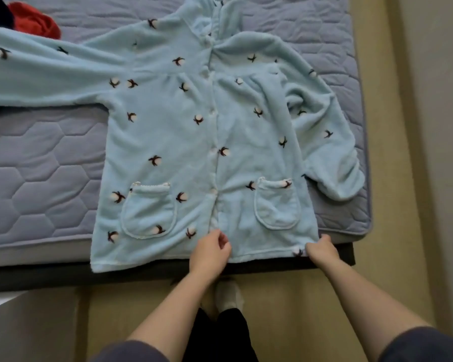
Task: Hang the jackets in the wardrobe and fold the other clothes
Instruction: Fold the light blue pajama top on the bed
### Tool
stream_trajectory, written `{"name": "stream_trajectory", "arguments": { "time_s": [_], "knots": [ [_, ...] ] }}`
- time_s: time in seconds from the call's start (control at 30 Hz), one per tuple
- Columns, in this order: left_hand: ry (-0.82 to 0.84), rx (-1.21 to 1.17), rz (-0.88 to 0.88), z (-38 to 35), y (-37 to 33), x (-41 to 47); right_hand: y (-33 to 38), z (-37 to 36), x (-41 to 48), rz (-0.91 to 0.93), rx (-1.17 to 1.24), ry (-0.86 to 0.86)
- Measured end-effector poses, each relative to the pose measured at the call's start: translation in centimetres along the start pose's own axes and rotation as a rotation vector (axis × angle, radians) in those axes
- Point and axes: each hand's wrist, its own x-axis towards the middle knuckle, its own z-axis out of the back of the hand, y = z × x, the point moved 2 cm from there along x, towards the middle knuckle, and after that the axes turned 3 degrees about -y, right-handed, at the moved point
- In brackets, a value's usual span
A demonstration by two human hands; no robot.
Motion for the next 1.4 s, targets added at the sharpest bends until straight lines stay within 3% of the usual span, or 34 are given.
{"name": "stream_trajectory", "arguments": {
  "time_s": [0.13,0.3,0.6,0.67,0.73,0.83,0.9,0.97,1.03,1.1,1.23,1.4],
  "knots": [
    [0.005,0.240,-0.134,-0.9,-0.6,0.9,-2.7,0.2,0.5,0.084,-0.020,0.073],
    [0.075,0.410,-0.091,0.6,-0.7,1.6,-4.2,0.5,0.2,0.026,0.030,0.183],
    [0.111,0.498,-0.098,3.4,-10.5,5.3,4.7,11.0,7.4,0.052,0.401,-0.170],
    [0.094,0.498,-0.086,2.7,-13.2,7.0,6.7,12.1,10.3,-0.018,0.540,-0.151],
    [0.055,0.474,-0.058,1.3,-15.7,8.2,7.7,12.7,12.8,-0.094,0.603,-0.016],
    [-0.013,0.408,0.036,-1.1,-19.4,8.9,8.0,16.1,15.0,-0.065,0.502,0.222],
    [-0.007,0.415,0.095,-2.8,-22.2,8.7,7.8,21.2,16.5,0.061,0.297,0.199],
    [0.036,0.434,0.111,-4.3,-26.0,8.6,8.3,28.1,18.1,0.153,0.271,0.099],
    [0.064,0.413,0.081,-5.1,-30.5,8.9,9.5,34.9,19.5,0.198,0.517,0.099],
    [0.075,0.388,0.018,-5.0,-35.0,9.4,11.2,39.9,20.2,0.209,0.805,0.236],
    [0.029,0.392,-0.039,-2.8,-41.5,11.3,14.6,46.5,22.1,0.315,1.142,0.291],
    [0.008,0.438,0.042,-0.5,-46.1,15.8,17.5,50.7,27.4,0.296,1.315,0.452]
  ]
}}
